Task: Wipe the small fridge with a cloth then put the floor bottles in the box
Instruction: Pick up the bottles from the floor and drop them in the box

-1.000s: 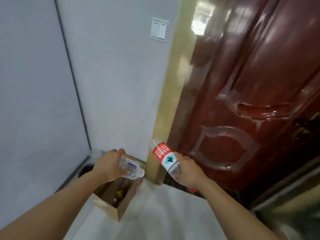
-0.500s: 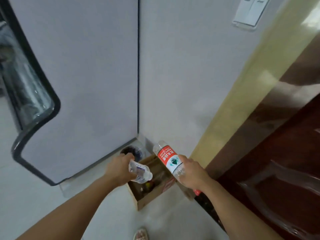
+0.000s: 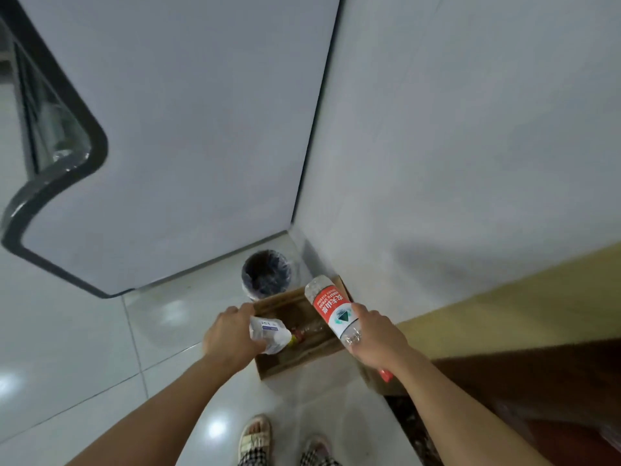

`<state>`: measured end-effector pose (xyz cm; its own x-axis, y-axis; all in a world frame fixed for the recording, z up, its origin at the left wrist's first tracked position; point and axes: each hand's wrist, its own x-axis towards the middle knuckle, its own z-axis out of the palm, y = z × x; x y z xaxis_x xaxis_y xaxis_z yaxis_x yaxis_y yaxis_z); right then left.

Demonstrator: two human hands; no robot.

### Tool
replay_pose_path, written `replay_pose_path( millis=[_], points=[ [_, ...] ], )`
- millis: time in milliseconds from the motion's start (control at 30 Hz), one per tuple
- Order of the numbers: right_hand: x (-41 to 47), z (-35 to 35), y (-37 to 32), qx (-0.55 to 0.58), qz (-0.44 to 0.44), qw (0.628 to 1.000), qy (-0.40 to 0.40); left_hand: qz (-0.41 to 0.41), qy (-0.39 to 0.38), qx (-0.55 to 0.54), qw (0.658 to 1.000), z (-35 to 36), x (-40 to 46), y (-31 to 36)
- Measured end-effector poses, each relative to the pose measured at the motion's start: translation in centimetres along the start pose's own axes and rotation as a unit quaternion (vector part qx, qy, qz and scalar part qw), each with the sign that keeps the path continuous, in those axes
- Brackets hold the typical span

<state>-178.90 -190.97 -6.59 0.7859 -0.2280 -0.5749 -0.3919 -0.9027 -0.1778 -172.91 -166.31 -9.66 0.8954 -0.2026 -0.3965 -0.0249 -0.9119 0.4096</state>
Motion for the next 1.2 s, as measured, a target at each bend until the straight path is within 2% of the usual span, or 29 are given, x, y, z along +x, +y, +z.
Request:
replay_pose_path(
  millis=[167,567,800,1000,1200],
  points=[
    [5.5,1.9,0.8,-0.038,-0.016,0.998,-0.049,-0.089,-0.024,-0.013,0.996,4.0,2.0,-0.5],
    [21.6,11.0,7.9,-0.105,-0.027,0.983,-0.149,-0.228,0.006,-0.074,0.971,19.3,9.9,1.2],
    [32.6,21.4,11.6,-0.085,-0.034,0.978,-0.186,-0.248,0.020,-0.093,0.964,32.3,18.8,-1.0],
    [40.1,29.6,13.6,-0.069,-0.020,0.984,-0.164,-0.257,0.061,-0.080,0.961,41.3,24.8,-4.3],
    [45.1,34.4,14.5,-0.082,-0.026,0.987,-0.134,-0.231,0.065,-0.078,0.968,47.1,28.5,-6.3]
  ],
)
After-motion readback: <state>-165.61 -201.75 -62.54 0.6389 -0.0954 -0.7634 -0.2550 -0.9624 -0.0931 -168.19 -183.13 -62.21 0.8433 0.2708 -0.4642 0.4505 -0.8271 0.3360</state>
